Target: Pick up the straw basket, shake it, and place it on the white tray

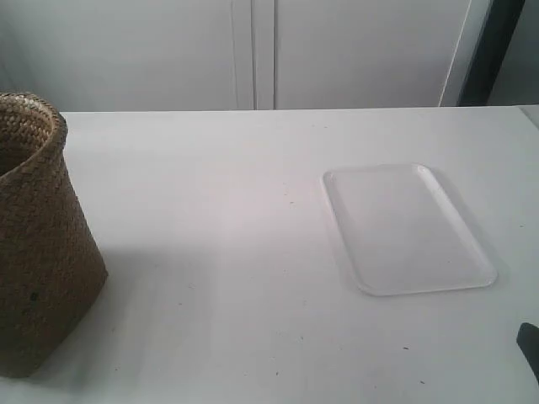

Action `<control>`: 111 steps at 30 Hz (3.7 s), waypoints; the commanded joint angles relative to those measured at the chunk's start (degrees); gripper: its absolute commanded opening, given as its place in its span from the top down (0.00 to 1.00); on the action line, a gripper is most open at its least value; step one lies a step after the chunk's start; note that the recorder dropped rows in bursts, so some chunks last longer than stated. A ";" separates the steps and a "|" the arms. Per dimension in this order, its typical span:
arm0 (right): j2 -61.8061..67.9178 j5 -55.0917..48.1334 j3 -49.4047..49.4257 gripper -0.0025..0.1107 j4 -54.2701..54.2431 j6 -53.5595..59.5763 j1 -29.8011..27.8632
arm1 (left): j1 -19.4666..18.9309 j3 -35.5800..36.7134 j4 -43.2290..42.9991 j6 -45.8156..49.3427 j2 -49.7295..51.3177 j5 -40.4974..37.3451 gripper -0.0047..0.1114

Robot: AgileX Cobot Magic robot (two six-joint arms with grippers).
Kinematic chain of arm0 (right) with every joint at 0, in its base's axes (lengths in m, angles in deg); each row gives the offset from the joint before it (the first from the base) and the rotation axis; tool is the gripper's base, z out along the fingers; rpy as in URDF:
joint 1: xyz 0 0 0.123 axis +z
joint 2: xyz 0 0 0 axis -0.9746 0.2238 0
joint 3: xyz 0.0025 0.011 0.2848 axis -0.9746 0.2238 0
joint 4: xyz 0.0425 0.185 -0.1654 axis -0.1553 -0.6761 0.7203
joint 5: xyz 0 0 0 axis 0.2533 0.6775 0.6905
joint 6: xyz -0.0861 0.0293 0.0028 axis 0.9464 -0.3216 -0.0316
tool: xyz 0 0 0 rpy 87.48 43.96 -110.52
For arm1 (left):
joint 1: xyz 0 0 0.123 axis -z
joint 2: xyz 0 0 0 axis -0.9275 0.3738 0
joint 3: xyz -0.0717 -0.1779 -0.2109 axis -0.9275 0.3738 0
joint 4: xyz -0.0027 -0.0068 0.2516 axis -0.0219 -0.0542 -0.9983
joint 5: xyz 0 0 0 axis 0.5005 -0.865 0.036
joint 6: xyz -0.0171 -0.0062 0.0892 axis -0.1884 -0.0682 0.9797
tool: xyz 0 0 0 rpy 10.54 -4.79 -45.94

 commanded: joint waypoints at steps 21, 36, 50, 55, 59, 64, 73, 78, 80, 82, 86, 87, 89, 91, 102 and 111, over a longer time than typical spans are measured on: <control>-0.26 0.08 0.06 0.45 -0.18 0.22 -0.16 | 4.68 -17.46 69.71 68.13 -0.20 9.33 0.37; -0.26 0.08 0.06 0.45 -0.18 0.22 -0.16 | 4.68 -30.34 53.11 62.13 9.36 -0.42 0.47; -0.26 0.14 0.06 0.45 -0.29 0.22 -0.16 | -1.09 -64.35 -44.81 -2.59 40.02 -46.13 0.36; -0.26 0.24 0.06 0.45 -0.29 0.22 -0.16 | -1.24 -71.31 -42.84 2.33 49.92 -61.34 0.38; -0.26 0.24 0.06 0.45 -0.29 0.22 -0.16 | -1.24 -72.91 -39.25 2.33 57.80 -66.12 0.38; -0.26 0.24 0.06 0.45 -0.29 0.22 -0.16 | -1.24 -72.91 -39.73 3.05 62.27 -66.12 0.38; -0.26 0.24 0.06 0.45 -0.29 0.22 -0.16 | -1.24 -72.78 -41.78 2.07 66.39 -63.12 0.38; -0.26 0.24 0.06 0.45 -0.29 0.22 -0.16 | -2.78 -72.78 -40.35 1.79 69.70 -61.14 0.38; -0.26 0.24 0.06 0.45 -0.29 0.22 -0.16 | -4.98 -72.78 -37.99 2.51 70.79 -60.13 0.39; -0.26 0.24 0.06 0.45 -0.29 0.22 -0.16 | -7.52 -72.78 -34.98 3.26 71.37 -58.97 0.38; -0.26 0.24 0.06 0.45 -0.29 0.22 -0.16 | -13.00 -72.69 -27.18 7.50 71.40 -55.76 0.38; -0.26 0.24 0.06 0.45 -0.29 0.22 -0.16 | -13.92 -72.65 -26.19 7.73 71.55 -55.56 0.38; -0.26 0.24 0.06 0.45 -0.29 0.22 -0.16 | -15.58 -71.62 -25.22 7.86 72.09 -54.70 0.38; -0.26 0.24 0.06 0.45 -0.29 0.22 -0.16 | -16.46 -69.87 -23.41 8.99 73.08 -53.34 0.38; -0.26 0.24 0.06 0.45 -0.29 0.22 -0.16 | -16.70 -66.60 -15.58 13.09 75.19 -47.63 0.63; -0.26 7.02 0.06 0.45 5.46 5.10 -0.16 | -16.70 -66.60 -15.58 10.70 75.19 -47.39 0.96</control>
